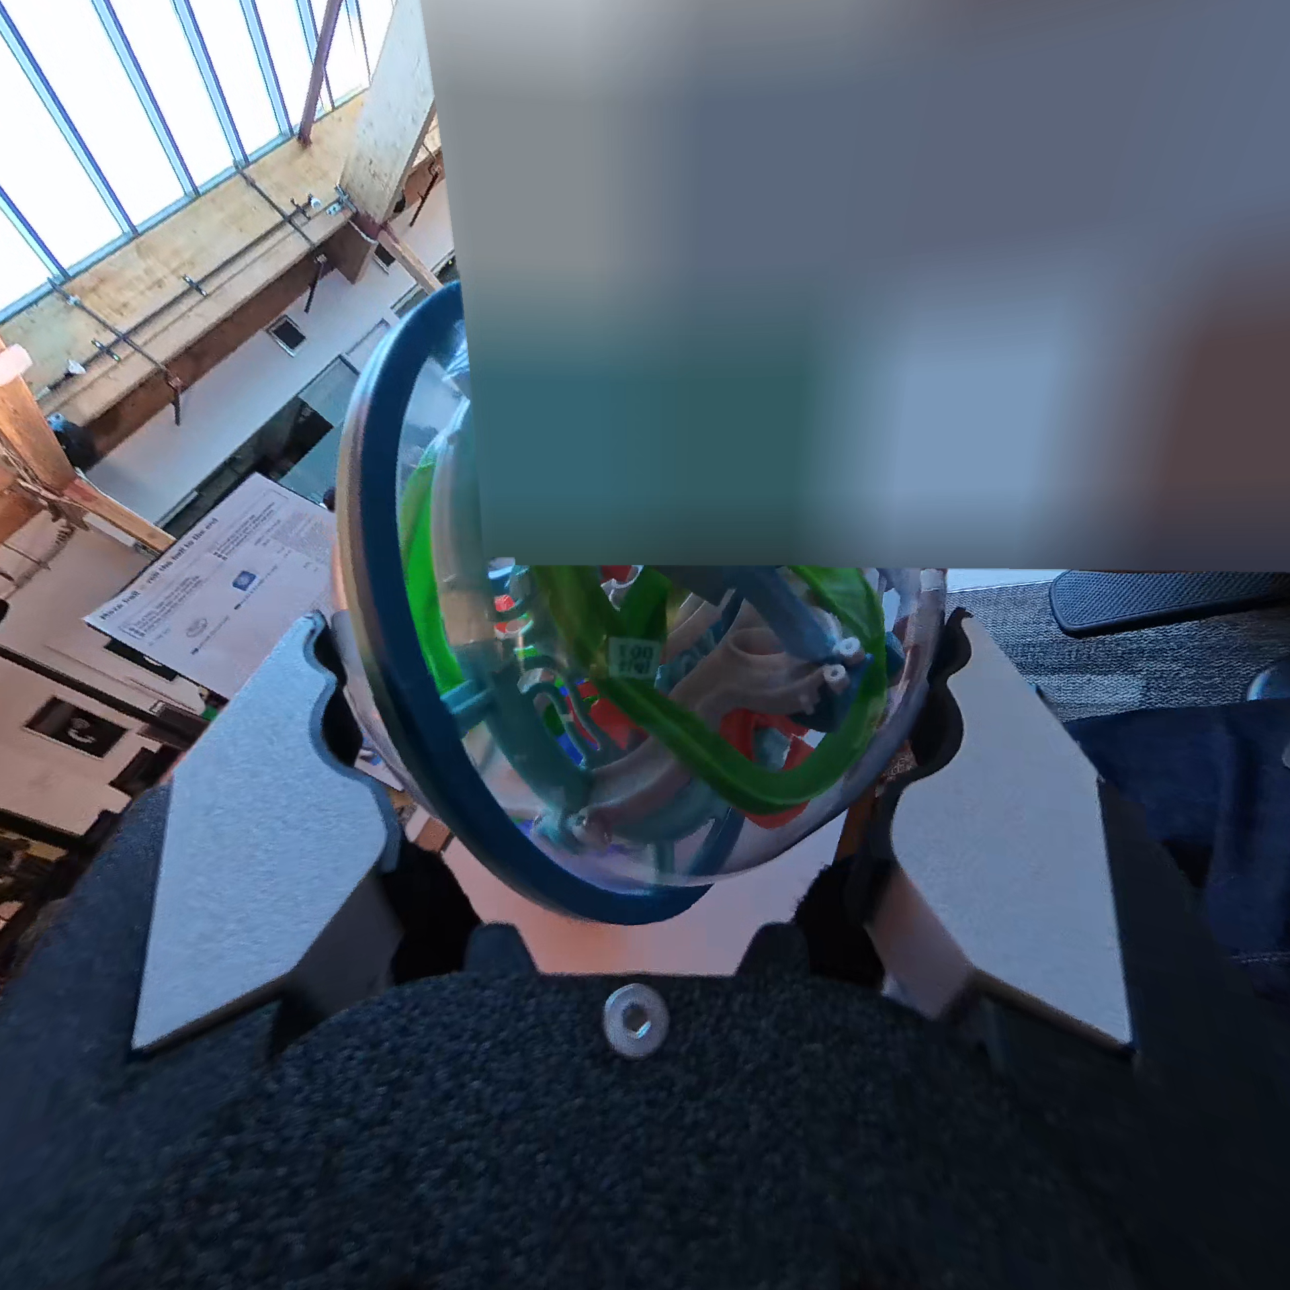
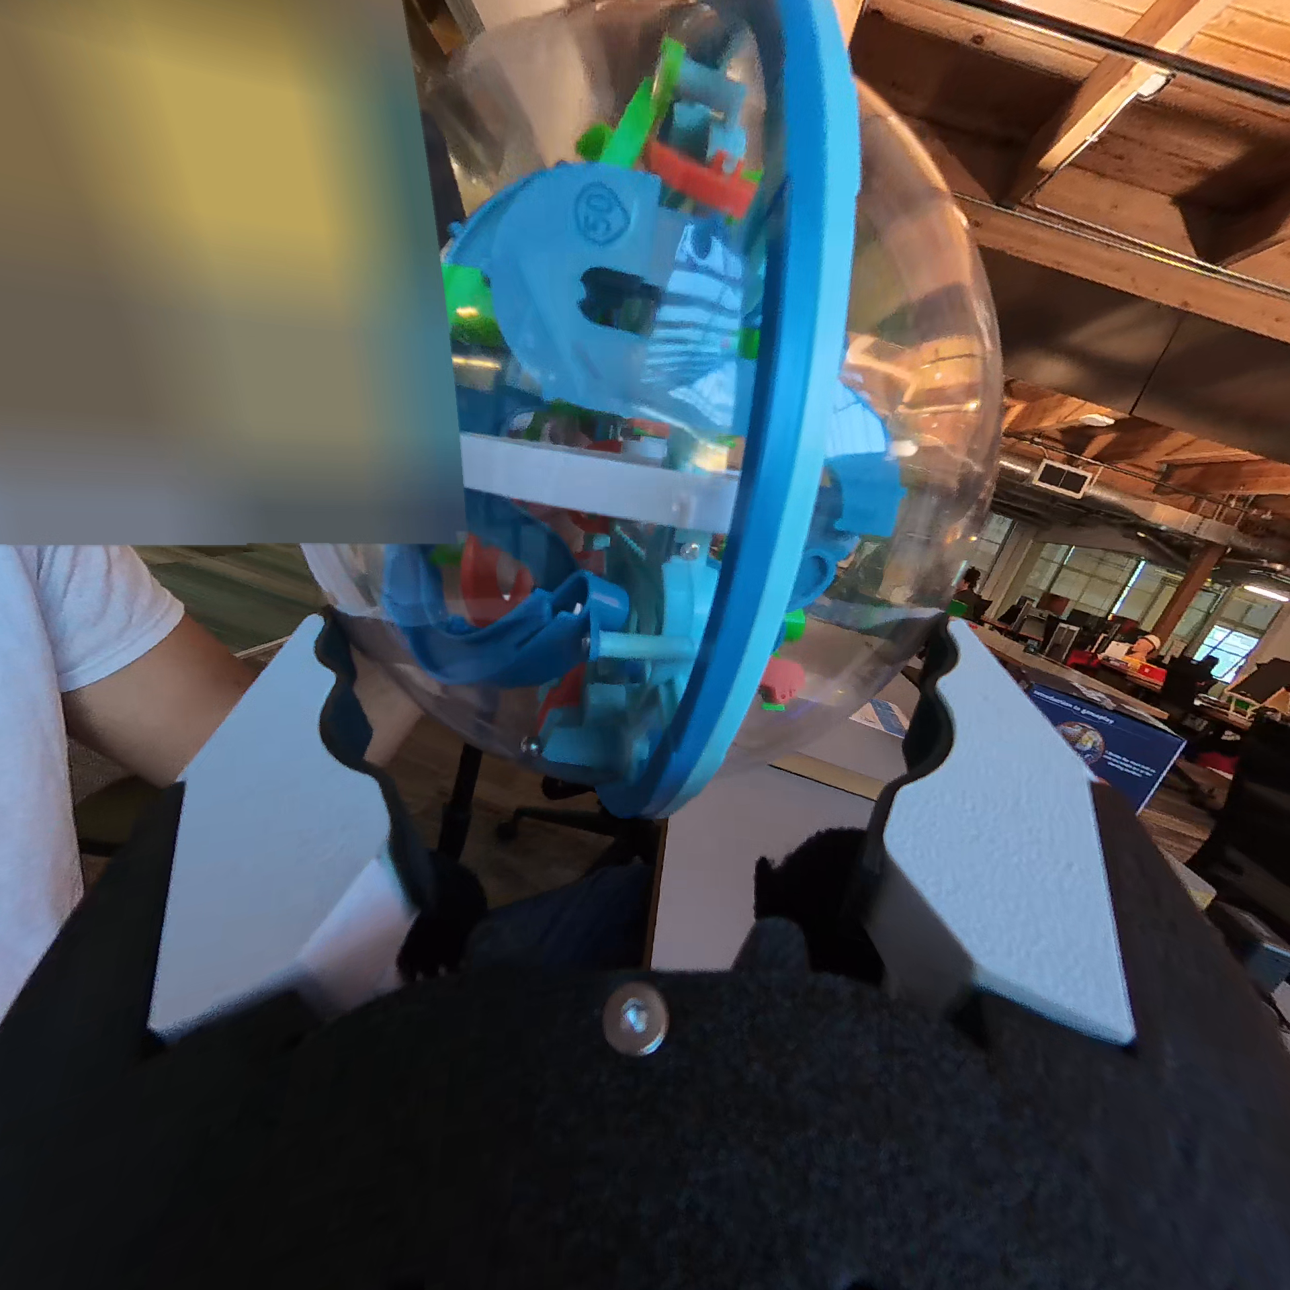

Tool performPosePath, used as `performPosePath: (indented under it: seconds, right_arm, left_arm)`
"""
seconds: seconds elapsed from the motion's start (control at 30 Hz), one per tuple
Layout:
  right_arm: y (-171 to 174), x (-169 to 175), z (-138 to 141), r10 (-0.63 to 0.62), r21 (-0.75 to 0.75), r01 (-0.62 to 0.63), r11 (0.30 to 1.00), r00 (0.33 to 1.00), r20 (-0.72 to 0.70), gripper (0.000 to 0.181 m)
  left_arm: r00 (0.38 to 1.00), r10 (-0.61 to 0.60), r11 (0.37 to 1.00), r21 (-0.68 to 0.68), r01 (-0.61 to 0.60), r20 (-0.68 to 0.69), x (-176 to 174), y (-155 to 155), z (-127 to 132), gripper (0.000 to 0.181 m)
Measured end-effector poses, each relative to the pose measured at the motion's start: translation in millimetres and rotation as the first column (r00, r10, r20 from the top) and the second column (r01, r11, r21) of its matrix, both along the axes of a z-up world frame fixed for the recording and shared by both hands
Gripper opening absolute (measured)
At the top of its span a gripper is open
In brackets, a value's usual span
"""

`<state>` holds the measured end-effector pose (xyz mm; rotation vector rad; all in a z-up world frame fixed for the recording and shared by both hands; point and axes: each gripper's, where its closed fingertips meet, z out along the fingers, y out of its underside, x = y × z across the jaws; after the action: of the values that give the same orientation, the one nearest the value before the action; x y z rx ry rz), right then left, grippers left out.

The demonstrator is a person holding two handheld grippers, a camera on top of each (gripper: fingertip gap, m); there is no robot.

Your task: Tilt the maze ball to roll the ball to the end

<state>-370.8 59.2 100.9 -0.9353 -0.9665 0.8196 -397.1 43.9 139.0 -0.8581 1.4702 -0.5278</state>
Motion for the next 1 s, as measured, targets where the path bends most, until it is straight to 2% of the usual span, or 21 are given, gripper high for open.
performPosePath:
  seconds: [0.33, 0.73, 0.87, 1.0]
  right_arm:
    - [-2.0, 2.8, 2.2, -0.055, 0.068, 0.053, 0.996, 0.998, 0.041, 0.154]
    - [2.6, 7.8, 3.2, -0.067, 0.044, 0.065, 0.997, 0.997, 0.038, 0.154]
    - [10.0, 11.0, 2.0, -0.051, -0.057, 0.052, 0.997, 0.998, 0.021, 0.154]
    - [27.5, 17.8, -17.0, -0.029, -0.325, 0.024, 0.945, 1.0, -0.01, 0.154]
  left_arm:
    - [1.0, -0.008, 0.998, 0.059, 0.008, -0.005, -0.2, -2.0, -2.1, 0.158]
    - [1.0, 0.008, 1.0, 0.011, -0.008, -0.017, 2.4, 5.8, -5.1, 0.158]
    - [0.999, 0.023, 0.994, -0.104, -0.025, -0.026, 5.1, 17.2, -7.6, 0.159]
    - [1.0, -0.017, 0.941, -0.339, 0.018, 0.007, 16.2, 39.8, -16.1, 0.158]
